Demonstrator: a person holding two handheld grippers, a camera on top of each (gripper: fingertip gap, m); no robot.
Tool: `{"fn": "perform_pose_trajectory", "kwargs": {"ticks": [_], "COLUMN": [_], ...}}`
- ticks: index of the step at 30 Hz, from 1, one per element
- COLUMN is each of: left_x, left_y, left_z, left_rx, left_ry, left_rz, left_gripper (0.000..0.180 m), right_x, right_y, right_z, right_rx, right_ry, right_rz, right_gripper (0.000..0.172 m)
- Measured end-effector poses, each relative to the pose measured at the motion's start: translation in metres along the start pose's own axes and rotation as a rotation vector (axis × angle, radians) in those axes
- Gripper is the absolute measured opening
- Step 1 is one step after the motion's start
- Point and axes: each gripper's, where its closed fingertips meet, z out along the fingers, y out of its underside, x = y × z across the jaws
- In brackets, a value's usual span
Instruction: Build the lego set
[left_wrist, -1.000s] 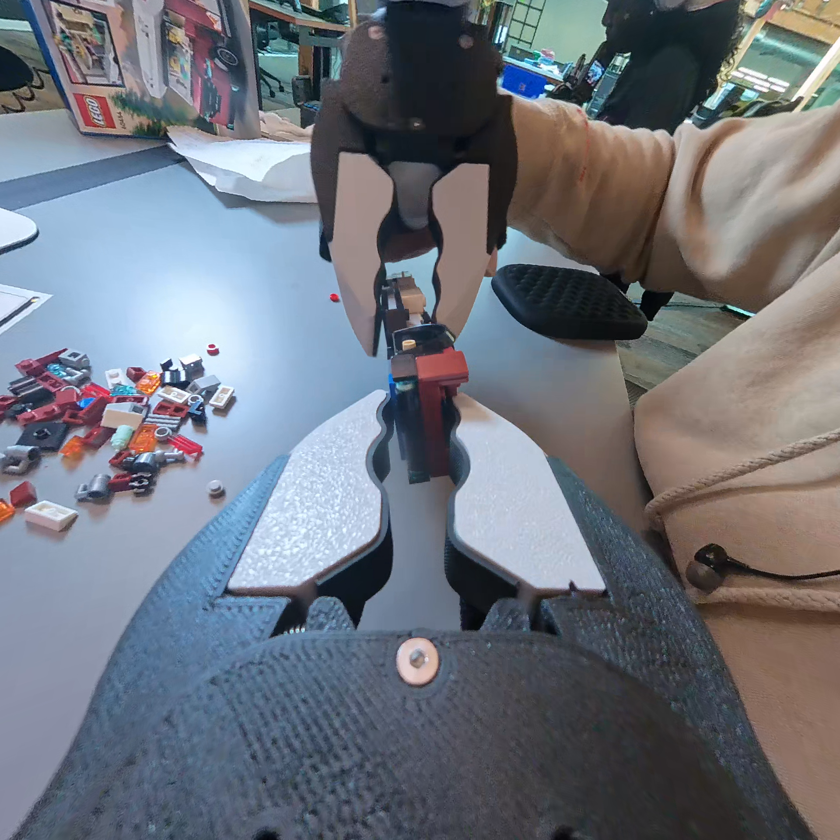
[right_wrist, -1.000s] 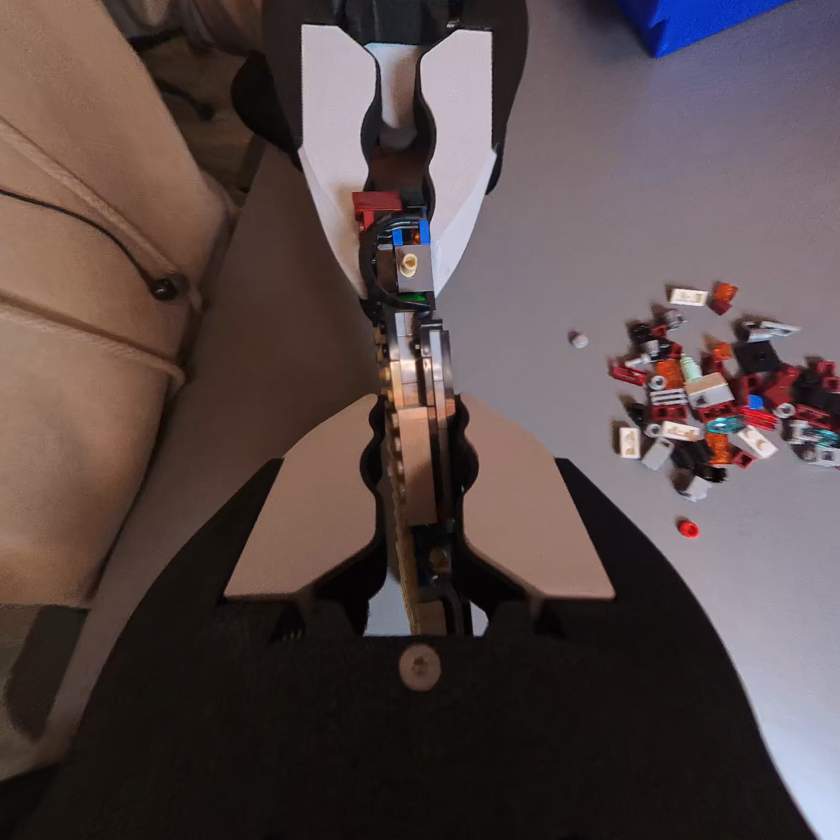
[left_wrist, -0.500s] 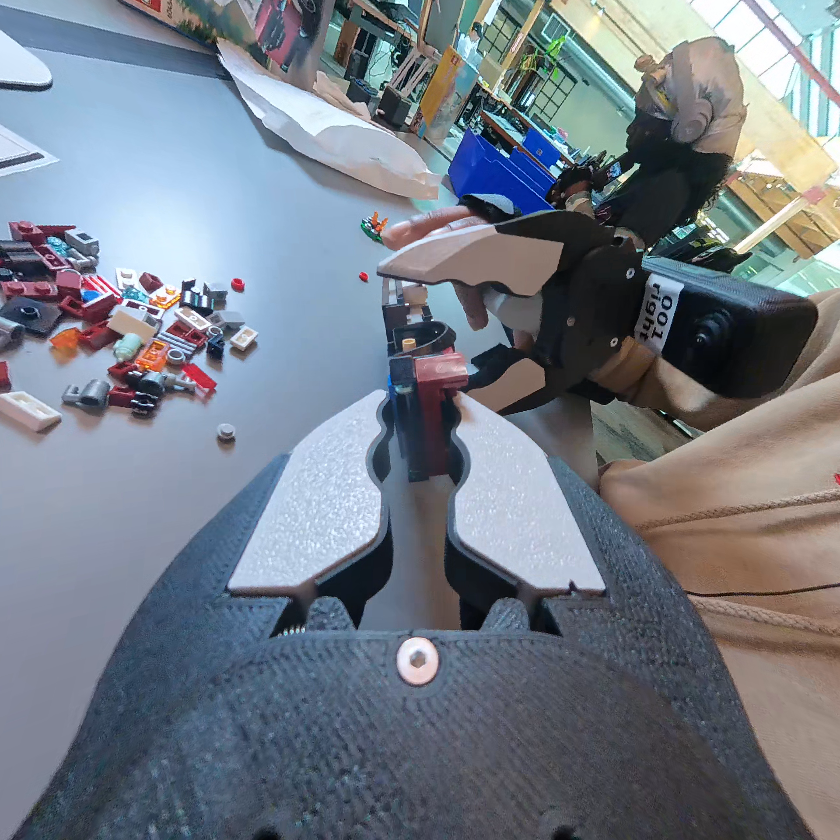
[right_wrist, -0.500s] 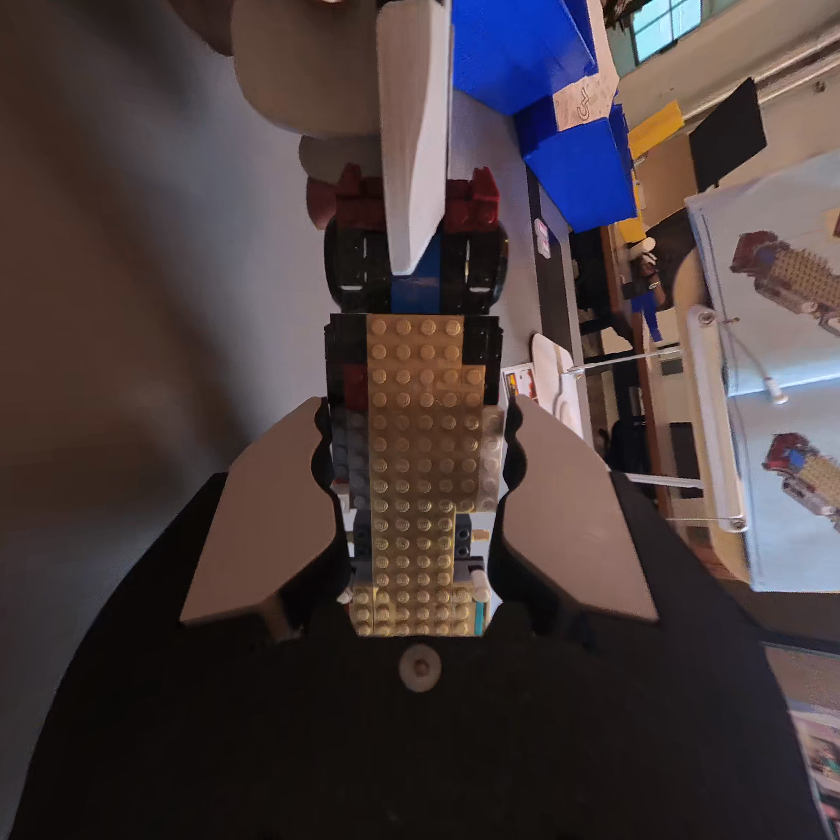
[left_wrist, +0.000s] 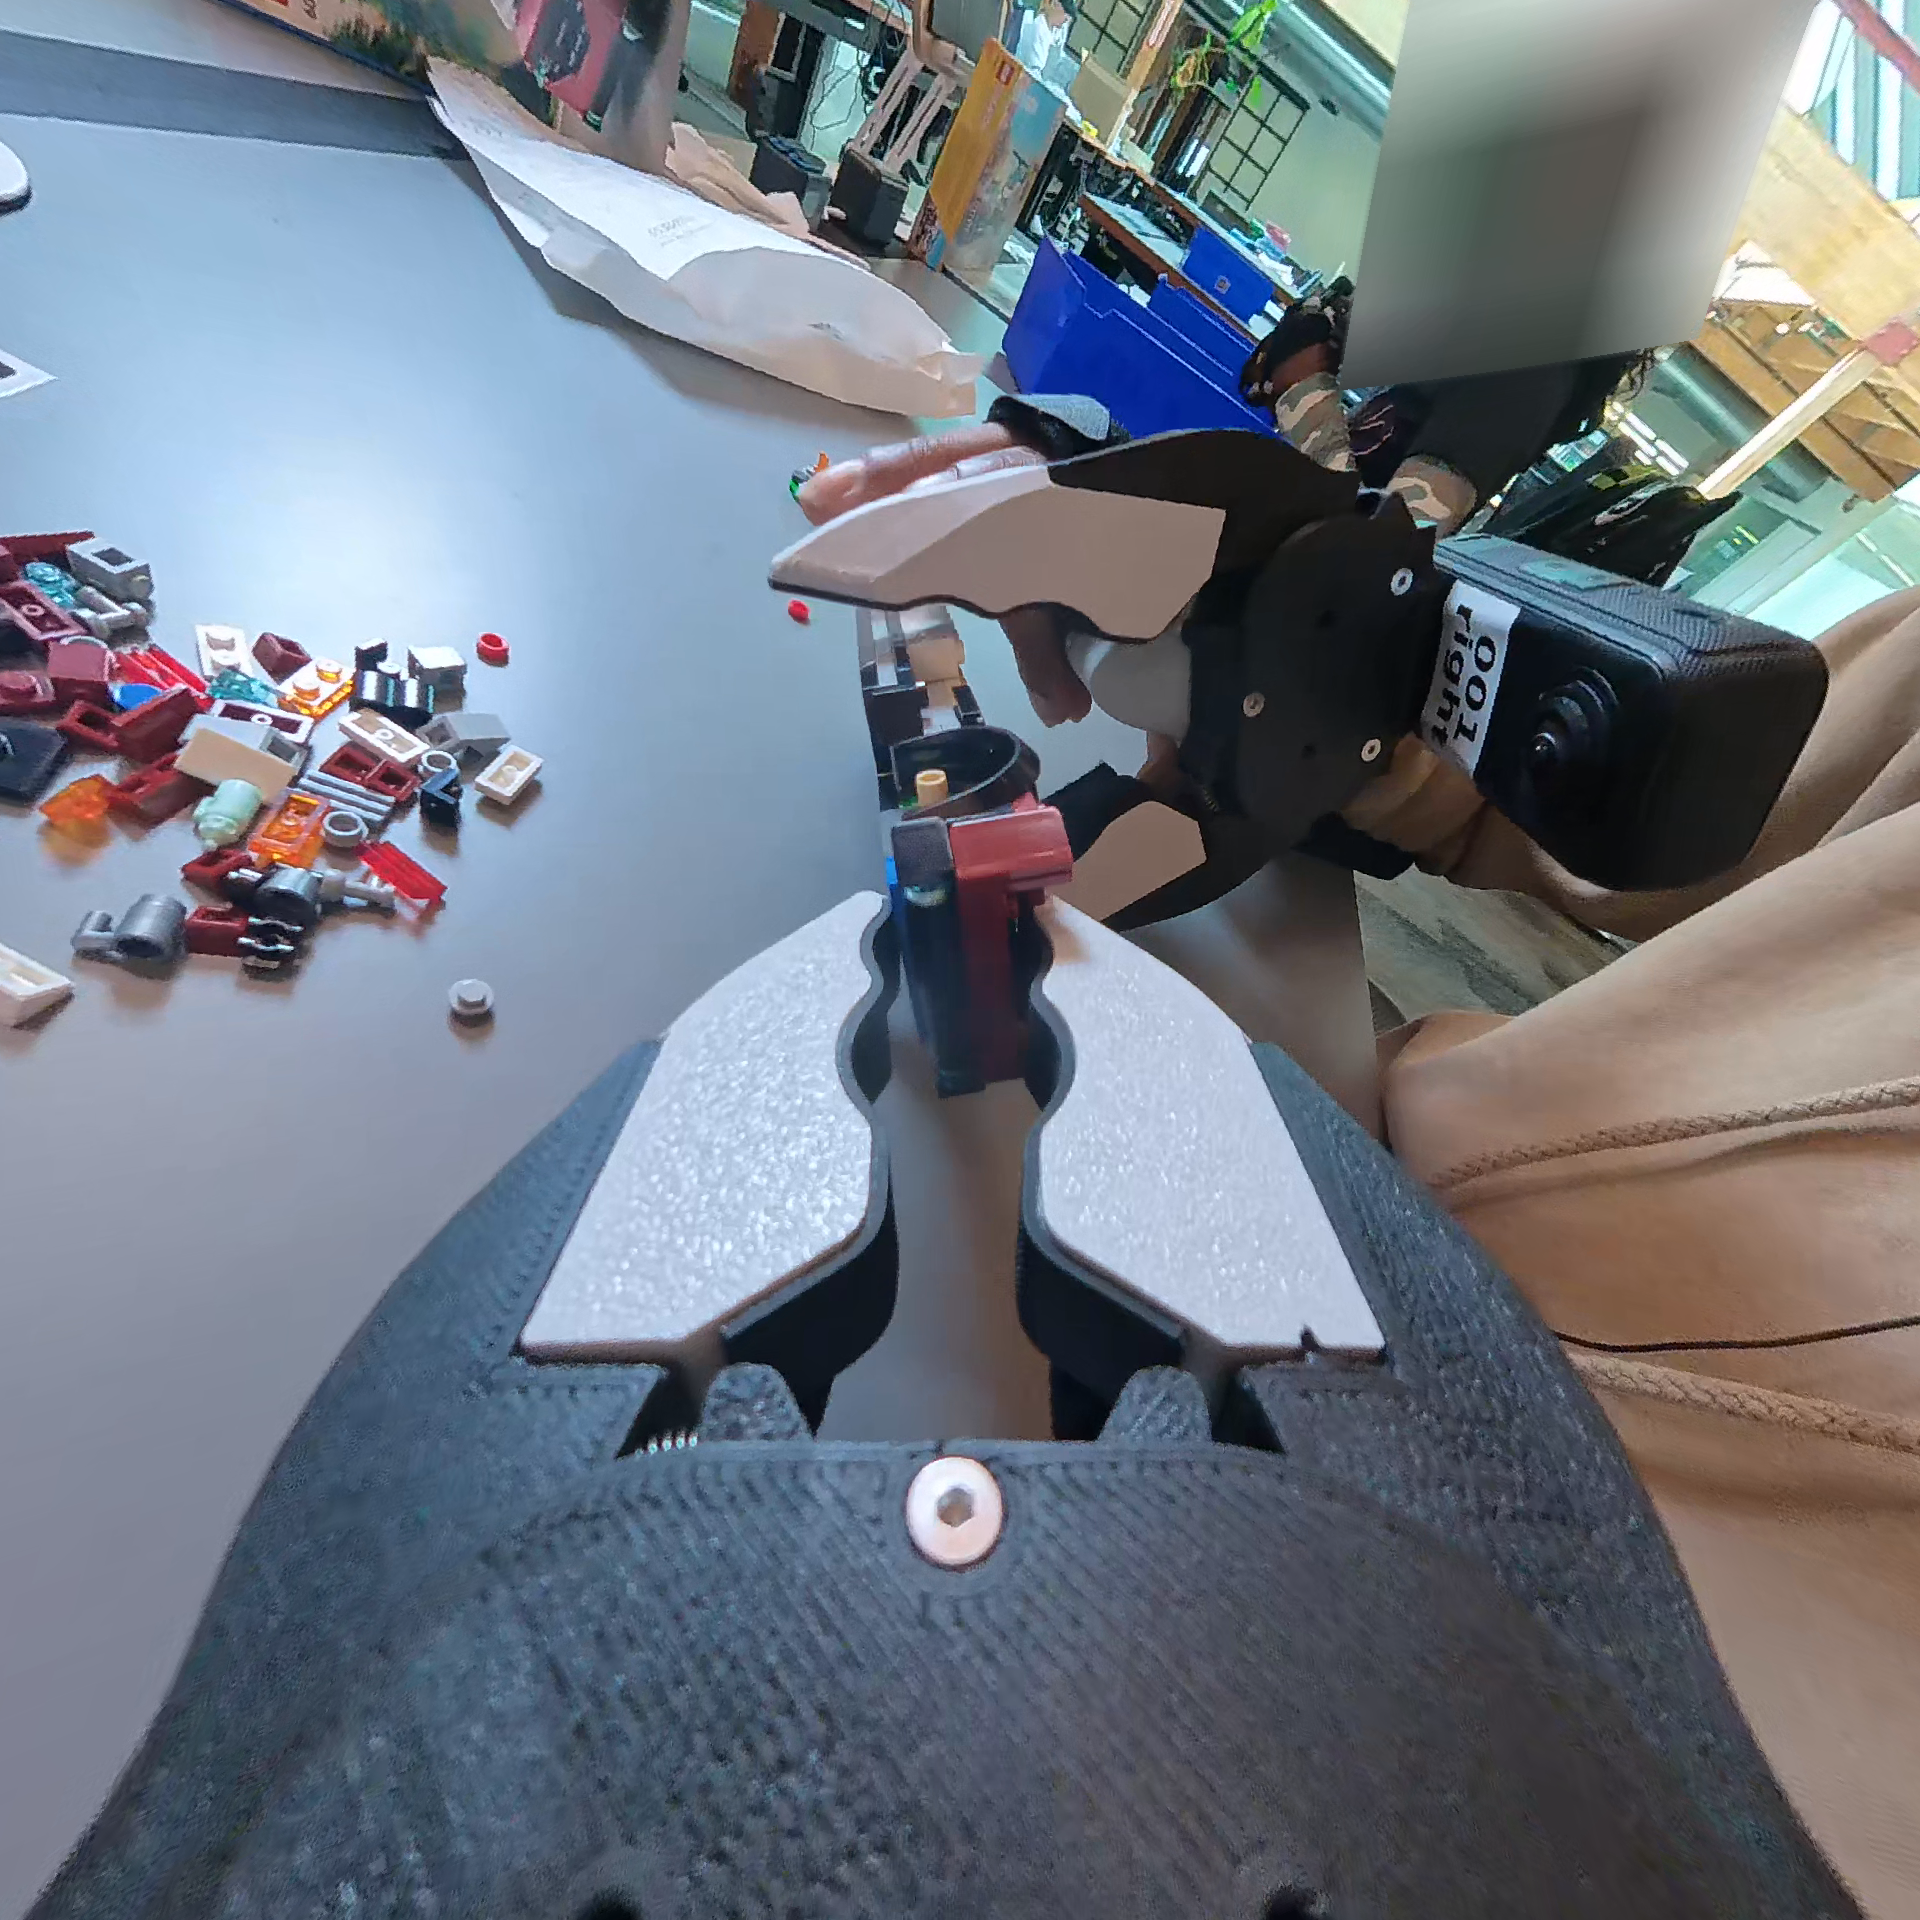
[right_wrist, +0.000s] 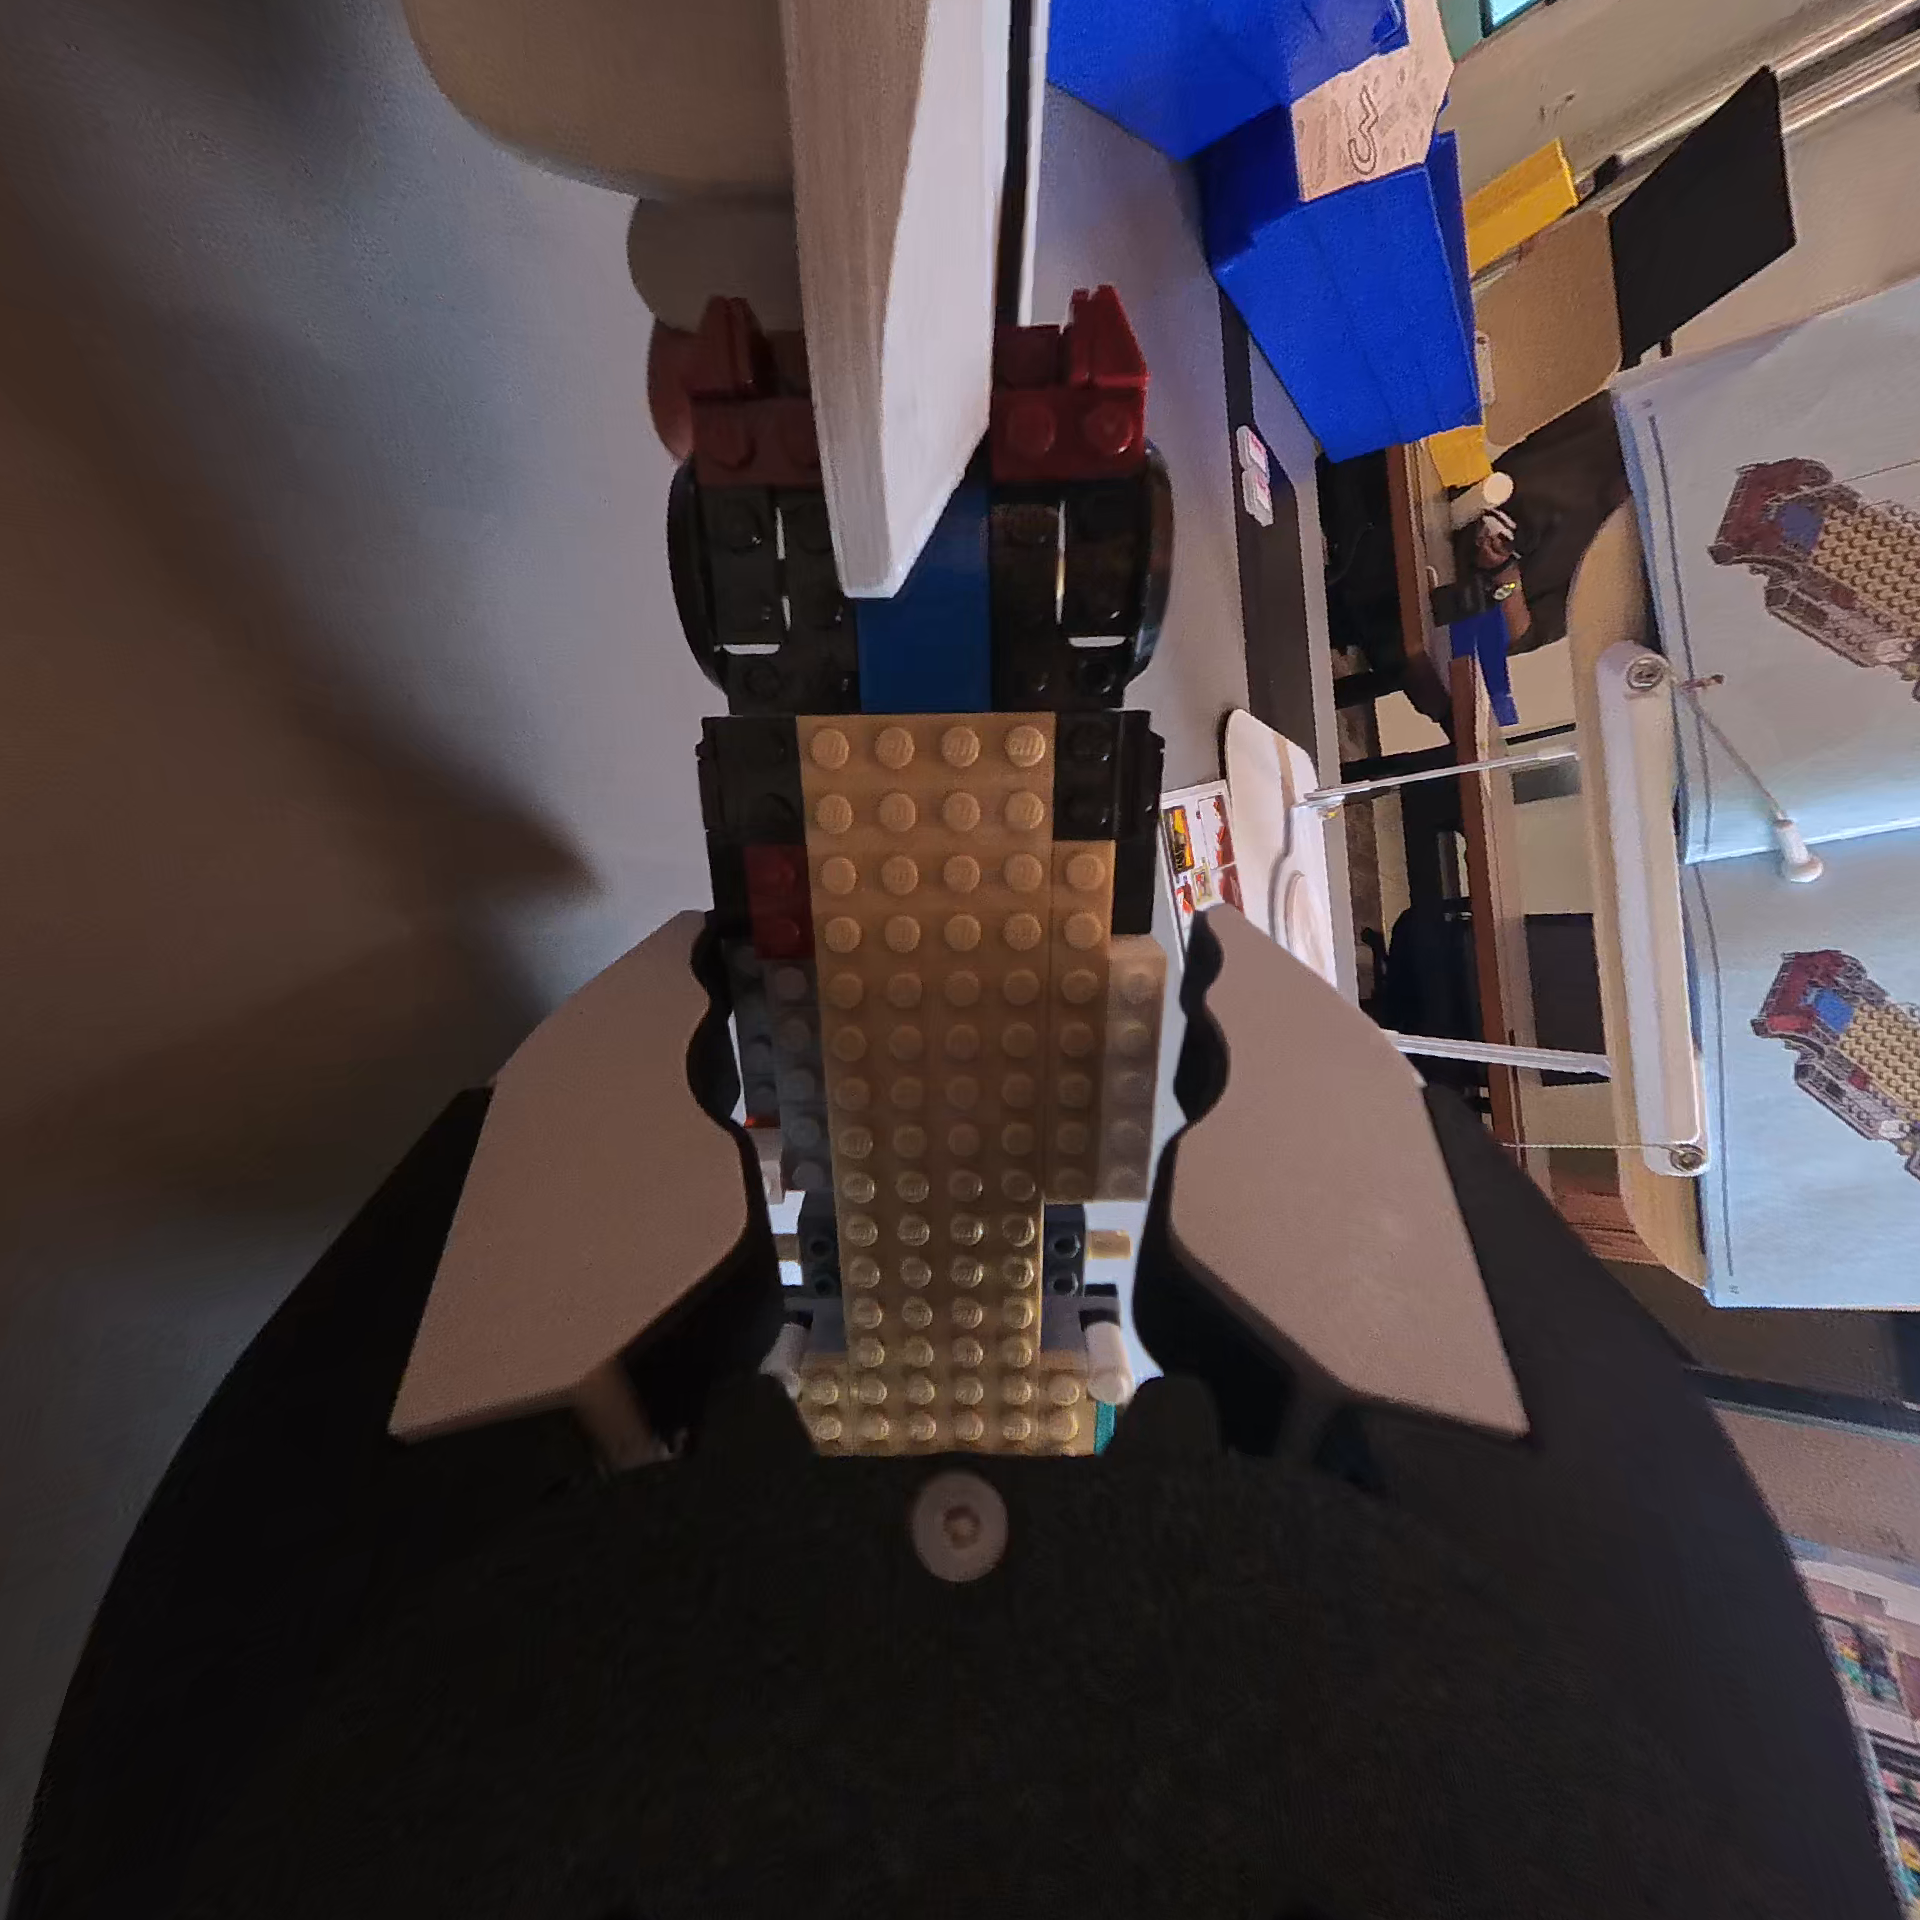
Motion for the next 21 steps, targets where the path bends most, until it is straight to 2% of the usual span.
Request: {"fn": "perform_pose_trajectory", "kwargs": {"ticks": [8, 12, 16, 21], "left_x": [0.003, 0.004, 0.001, -0.005], "left_y": [0.006, 0.005, -0.01, -0.027], "left_z": [0.004, 0.004, -0.008, -0.027], "left_rx": [-0.026, -0.011, 0.033, 0.067], "left_ry": [0.019, 0.012, -0.092, -0.295], "left_rz": [0.008, 0.083, 0.314, 0.706], "left_gripper": [0.022, 0.024, 0.031, 0.025], "right_x": [-0.007, -0.006, 0.003, 0.012], "right_y": [0.008, 0.008, 0.014, 0.019], "right_z": [0.005, 0.003, 0.0, -0.001], "right_rx": [-0.028, -0.025, -0.017, 0.005], "right_ry": [-0.022, -0.022, -0.011, -0.039], "right_rz": [-0.021, -0.029, -0.006, 0.087], "right_gripper": [0.084, 0.084, 0.083, 0.082]}}
